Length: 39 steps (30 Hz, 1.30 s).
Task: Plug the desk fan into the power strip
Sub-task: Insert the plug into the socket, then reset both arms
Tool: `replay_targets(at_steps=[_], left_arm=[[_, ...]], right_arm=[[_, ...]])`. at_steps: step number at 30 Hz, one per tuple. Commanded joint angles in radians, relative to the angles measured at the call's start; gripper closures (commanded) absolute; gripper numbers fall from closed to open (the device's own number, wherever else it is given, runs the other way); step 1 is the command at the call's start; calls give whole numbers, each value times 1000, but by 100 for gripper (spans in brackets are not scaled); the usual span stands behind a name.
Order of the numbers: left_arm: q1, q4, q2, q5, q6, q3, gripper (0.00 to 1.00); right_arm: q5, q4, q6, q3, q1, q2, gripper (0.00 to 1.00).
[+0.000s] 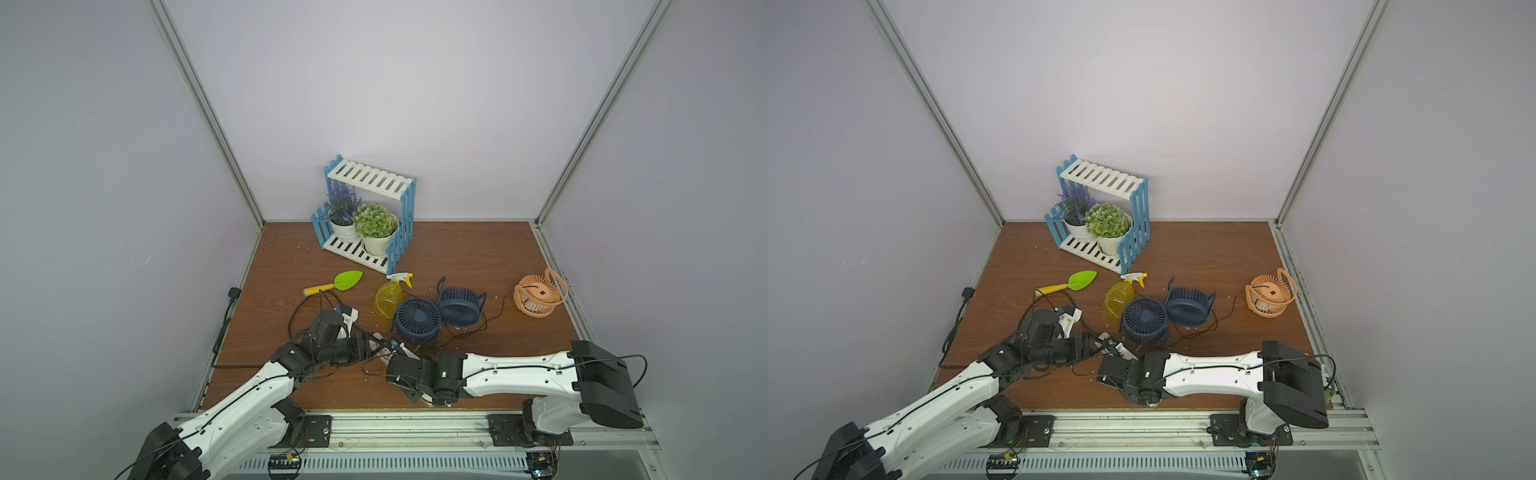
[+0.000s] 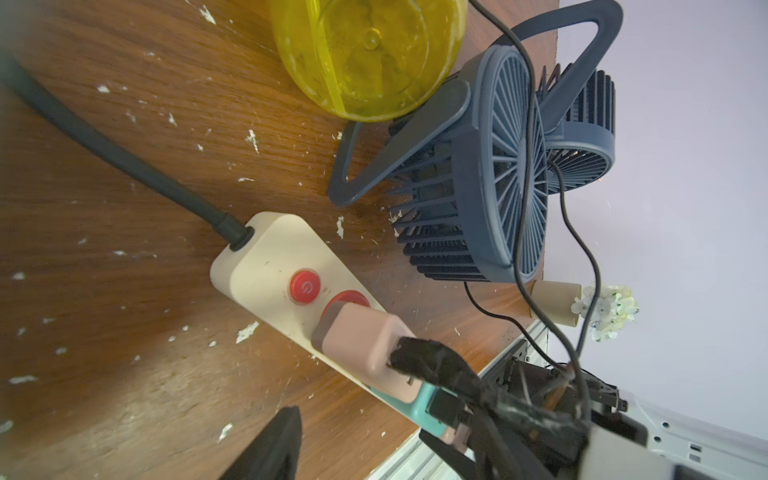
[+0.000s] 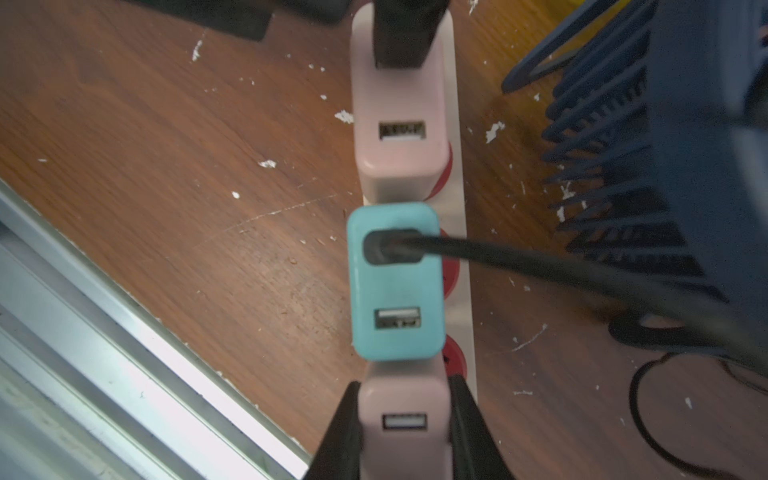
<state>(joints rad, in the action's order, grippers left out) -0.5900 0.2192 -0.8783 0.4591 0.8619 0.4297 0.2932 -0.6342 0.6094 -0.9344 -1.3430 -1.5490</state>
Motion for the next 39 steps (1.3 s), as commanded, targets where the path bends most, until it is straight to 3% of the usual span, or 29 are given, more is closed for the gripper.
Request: replay_targets(at_steps=[1,5,9,12,14,17,21,26,28,30,34,39], left_arm=[[-9,47,27,-21,-39,34,30],[-9,122,70,-67,-80,58,25],[-9,176,126,-100,-94,61,17],[-9,217,166,-129,-99,73,12],[-8,242,194,-153,-102,81,8],[-10,270,232,-212,-119,100,5],[-10,259,252,-336,-180,136,3],[31,138,185,-483,-323,155,1],[104,103,127,-492,-362,173,1],[192,58,74,-505,-398,181,1],[340,-83,-8,-583,-456,134,1],[444,-224,-58,-770,-526,68,1]], right_arm=[[-156,-141,47,110,-1,-133,100],[-81,-167,39,36,-1,13,62],[-22,-151,58,22,-7,165,42],[-1,-96,68,58,-12,285,14],[15,-83,70,82,-16,373,8],[66,-88,68,104,-16,496,1],[201,-86,22,125,3,644,1],[340,-49,-36,162,185,766,1],[274,67,-130,204,299,820,1],[188,128,-208,229,479,835,1],[-23,229,-311,254,804,774,1],[-126,385,-401,308,1076,695,1]])
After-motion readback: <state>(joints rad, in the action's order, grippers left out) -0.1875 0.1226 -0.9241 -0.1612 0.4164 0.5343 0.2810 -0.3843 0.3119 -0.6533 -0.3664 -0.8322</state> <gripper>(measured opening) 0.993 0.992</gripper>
